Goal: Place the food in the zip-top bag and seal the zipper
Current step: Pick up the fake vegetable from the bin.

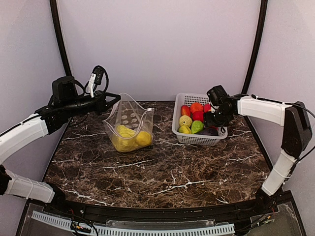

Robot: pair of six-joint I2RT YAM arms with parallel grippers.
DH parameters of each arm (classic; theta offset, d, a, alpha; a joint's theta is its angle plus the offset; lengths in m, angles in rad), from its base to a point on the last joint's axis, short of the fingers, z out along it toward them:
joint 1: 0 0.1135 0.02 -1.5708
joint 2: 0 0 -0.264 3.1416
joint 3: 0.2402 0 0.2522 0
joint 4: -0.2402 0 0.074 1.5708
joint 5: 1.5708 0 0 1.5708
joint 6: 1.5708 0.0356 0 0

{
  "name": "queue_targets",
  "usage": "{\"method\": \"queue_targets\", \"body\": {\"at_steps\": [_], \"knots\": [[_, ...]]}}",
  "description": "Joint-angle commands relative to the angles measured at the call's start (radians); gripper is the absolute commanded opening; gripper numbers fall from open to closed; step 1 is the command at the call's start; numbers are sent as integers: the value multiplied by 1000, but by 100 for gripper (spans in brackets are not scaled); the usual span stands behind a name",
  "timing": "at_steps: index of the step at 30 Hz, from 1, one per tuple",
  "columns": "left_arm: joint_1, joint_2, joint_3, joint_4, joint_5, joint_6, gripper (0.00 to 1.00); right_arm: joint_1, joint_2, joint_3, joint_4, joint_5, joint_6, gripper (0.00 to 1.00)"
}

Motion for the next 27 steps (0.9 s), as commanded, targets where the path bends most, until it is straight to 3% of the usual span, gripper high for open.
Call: {"method": "queue_targets", "body": {"at_steps": [1,14,27], "knots": [[-6,-27,2,14,7,7,1,-44,55,36,8,-7,-5,74],[-6,-25,2,14,8,8,1,-98,175,102,51,-64,-12,71],[-6,-28,3,12,7,7,1,-111,258,146,47,10,7,71]]}}
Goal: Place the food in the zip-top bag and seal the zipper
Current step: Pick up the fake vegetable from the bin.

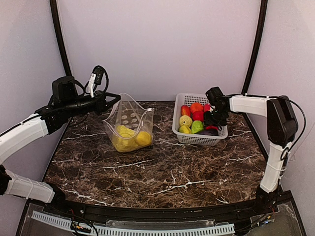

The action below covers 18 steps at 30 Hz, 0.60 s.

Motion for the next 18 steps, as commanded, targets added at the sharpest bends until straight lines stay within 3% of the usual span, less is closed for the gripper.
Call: {"method": "queue_targets", "body": {"at_steps": [1,18], "knots": [[-5,-29,3,12,8,7,1,-18,24,10,8,32,11,71],[-6,-22,4,14,13,7,1,-23,83,4,28,-22,3,70]]}}
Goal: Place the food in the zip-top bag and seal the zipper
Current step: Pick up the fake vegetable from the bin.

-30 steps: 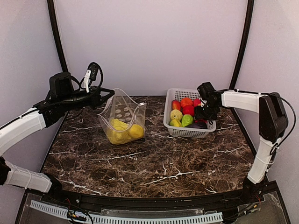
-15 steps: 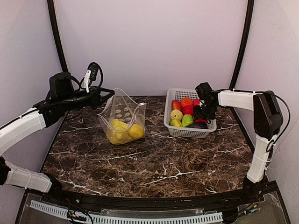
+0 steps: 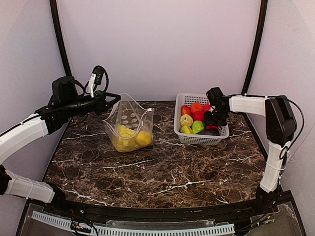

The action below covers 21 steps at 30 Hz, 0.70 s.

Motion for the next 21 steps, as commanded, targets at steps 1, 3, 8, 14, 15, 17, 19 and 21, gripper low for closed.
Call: {"method": "queue_targets", "body": {"at_steps": [1,3,8,14,15,17,19,21], "knots": [[-6,-22,4,14,13,6,1,-9,60,-3,4,-11,-1,69],[-6,-22,4,14,13,7,1,-9,61,-1,2,-2,-1,67],[-5,-22,3,14,14,7,1,-7,29,3,0,3,-6,62],[-6,-24,3,15,16,5,1,6,-69,28,-25,31,-21,61],[-5,-25,4,14,17,5,1,8,-92,32,-28,35,-24,61],[-6,-26,3,15,16,5,1,13,-134,35,-30,41,-30,61],[-5,-28,3,16,17,4,1,16,-175,36,-30,45,-40,61],[-5,-28,4,16,18,4,1,24,-212,36,-30,49,-56,61]]}}
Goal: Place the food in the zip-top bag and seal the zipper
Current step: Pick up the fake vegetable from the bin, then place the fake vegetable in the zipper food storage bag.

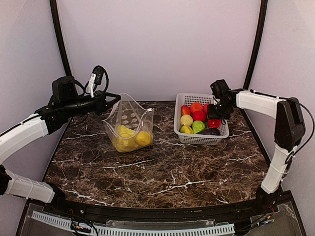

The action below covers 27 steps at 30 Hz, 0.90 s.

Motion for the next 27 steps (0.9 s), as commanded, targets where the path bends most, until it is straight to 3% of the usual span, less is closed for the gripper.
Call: {"method": "queue_targets", "body": {"at_steps": [1,9,18,23,27], "knots": [[-6,-29,4,17,16,3,1,20,-127,28,8,32,-43,61],[-6,-25,4,22,34,0,1,97,-309,12,45,-47,-124,61],[-6,-14,4,29,49,-10,1,303,-542,-44,196,-427,-187,62],[-6,-14,2,32,52,-15,1,459,-570,-47,295,-552,-221,61],[-5,-14,1,34,52,-15,1,576,-516,0,315,-551,-277,62]]}}
